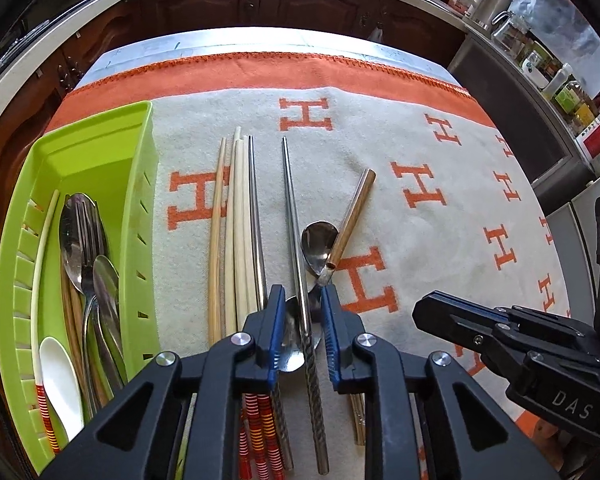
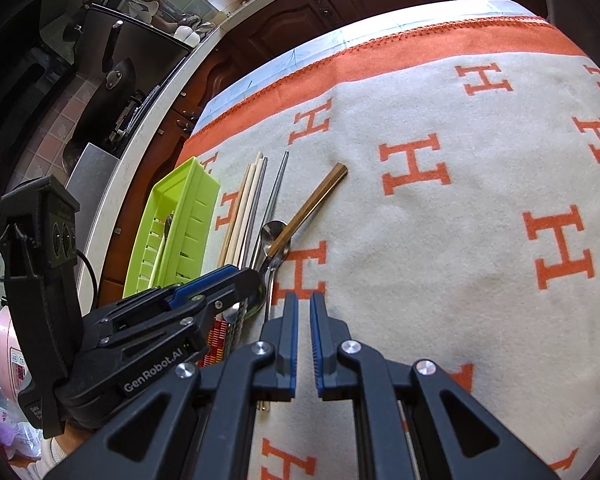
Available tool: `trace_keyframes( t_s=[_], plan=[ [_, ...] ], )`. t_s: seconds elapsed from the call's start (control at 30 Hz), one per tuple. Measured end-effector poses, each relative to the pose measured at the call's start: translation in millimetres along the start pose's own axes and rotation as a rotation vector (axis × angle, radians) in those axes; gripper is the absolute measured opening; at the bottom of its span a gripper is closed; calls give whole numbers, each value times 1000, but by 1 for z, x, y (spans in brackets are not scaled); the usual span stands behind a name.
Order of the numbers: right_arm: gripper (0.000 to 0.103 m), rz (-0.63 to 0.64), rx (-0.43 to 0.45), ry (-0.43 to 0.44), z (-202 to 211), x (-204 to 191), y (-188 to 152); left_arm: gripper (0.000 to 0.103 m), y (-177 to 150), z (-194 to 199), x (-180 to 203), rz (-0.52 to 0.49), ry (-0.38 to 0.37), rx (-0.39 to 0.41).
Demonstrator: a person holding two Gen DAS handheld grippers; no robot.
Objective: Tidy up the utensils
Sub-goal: 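Grasp a steel chopstick with the left tool while the right tool grasps the wooden-handled spoon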
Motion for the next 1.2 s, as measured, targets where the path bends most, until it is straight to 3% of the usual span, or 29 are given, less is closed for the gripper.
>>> trace_keyframes(
  t_s=[0.2, 0.33, 0.67, 1.2],
  plan=[
    [8, -9, 3, 4, -1, 2, 0, 15, 0, -7, 3, 2, -21, -16],
    [8, -11, 4, 4, -1, 3, -1, 7, 0, -8, 9, 4, -55, -24],
    [8, -11, 4, 8, -3, 2, -1, 3, -5, -1, 11, 46, -65, -14],
    [15, -73, 8, 0, -27, -4, 9, 3, 6, 68, -13, 96, -92, 96]
  ],
)
Point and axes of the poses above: each gripper's, at about its wrist camera, not at the fingertips, and z roughly against the way its jaws point, x to its right, y to its top, the point moved 8 cm from there along -z, roughly the way its jaws point, and after that the axes turned 11 degrees about x, right-handed, at the moved point
